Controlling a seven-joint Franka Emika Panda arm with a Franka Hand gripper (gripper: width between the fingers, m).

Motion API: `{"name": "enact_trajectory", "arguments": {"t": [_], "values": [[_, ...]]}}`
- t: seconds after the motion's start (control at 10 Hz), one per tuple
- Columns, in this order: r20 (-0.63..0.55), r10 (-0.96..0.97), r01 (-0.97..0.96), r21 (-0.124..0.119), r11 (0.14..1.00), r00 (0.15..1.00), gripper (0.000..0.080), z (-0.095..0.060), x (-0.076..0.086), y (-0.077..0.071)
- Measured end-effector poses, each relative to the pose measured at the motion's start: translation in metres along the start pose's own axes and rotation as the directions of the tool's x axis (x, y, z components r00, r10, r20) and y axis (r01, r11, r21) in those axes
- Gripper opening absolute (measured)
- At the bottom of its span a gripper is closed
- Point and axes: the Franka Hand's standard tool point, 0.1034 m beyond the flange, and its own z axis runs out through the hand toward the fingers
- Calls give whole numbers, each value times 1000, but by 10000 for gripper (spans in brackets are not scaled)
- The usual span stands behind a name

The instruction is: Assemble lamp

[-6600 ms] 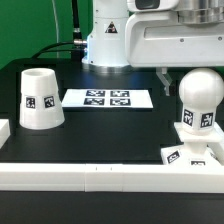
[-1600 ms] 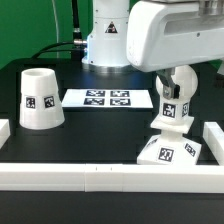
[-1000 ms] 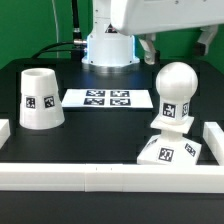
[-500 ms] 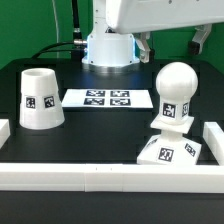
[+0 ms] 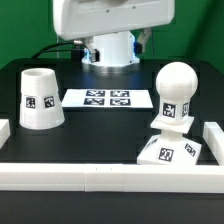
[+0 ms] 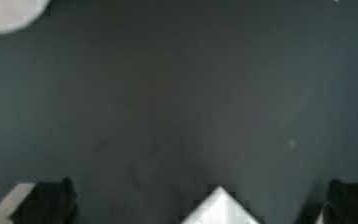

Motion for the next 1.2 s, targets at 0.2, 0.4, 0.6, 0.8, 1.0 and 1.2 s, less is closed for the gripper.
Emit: {"name": "enact_trajectory", "arguments": {"t": [0.2, 0.4, 0.6, 0.8, 1.0, 1.2], "values": [[2, 2, -2, 1, 1000, 1000, 699, 1, 0, -1], [4, -22, 22, 2, 1000, 1000, 699, 1, -3, 2], [10, -73, 73, 9, 997, 997, 699, 0, -35, 26], [14, -96, 96, 21, 995, 995, 699, 3, -65, 49], [17, -89, 89, 24, 996, 996, 699, 4, -71, 55], [18, -92, 92, 24, 995, 996, 699, 4, -71, 54]]}}
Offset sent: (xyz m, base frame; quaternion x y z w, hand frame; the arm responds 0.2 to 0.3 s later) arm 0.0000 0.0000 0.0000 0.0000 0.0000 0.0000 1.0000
